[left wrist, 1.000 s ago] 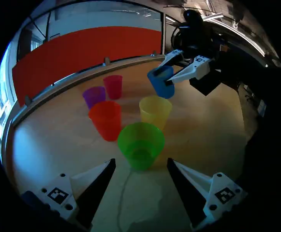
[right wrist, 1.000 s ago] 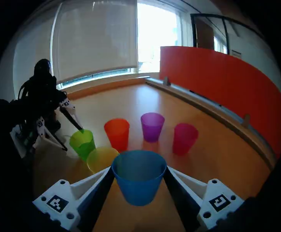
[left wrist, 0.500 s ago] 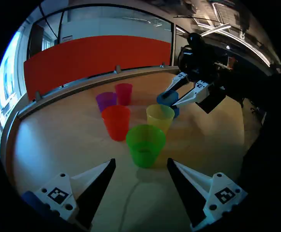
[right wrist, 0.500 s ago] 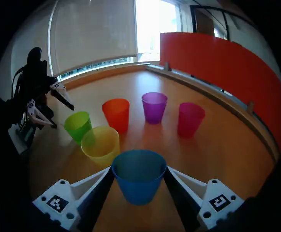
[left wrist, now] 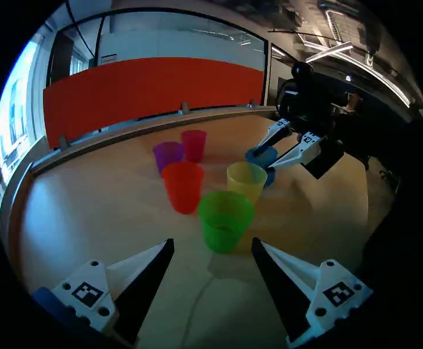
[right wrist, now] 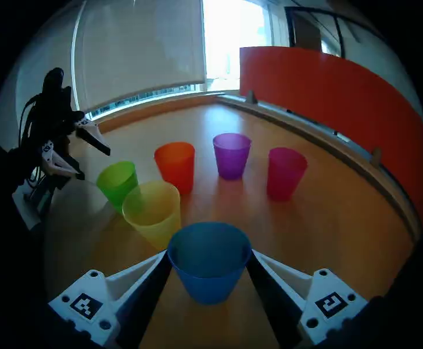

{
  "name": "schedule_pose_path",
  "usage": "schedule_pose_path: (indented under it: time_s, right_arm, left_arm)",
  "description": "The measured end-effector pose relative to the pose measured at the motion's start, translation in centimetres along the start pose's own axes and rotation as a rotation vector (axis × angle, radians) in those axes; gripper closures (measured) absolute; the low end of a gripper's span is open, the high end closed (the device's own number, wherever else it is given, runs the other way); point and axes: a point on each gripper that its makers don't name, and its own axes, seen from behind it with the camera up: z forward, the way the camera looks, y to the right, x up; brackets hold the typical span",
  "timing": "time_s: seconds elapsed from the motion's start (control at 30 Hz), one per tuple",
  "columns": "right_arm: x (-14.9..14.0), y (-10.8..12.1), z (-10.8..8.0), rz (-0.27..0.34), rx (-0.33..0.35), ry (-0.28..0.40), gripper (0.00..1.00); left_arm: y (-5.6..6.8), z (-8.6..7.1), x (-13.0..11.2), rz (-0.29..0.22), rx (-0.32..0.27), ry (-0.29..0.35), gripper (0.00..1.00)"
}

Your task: Pour water

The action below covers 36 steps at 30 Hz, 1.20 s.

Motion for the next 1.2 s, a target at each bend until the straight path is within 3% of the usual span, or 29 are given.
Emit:
schedule_pose_path:
  time_s: [0.67, 1.2]
  right_arm:
    - [-1.6, 0.0, -2.2, 0.028, -0.031, 0.013, 0.01]
    - [-3.3, 0.0, -6.6, 0.046, -0.11, 0.053, 0.01]
  left_arm:
    - [0.3, 0.3, 0.1, 0.011, -0.002, -0.009, 0.01]
    - [-1.3, -1.7, 0.3, 0.004, 0.08, 0.014, 0.01]
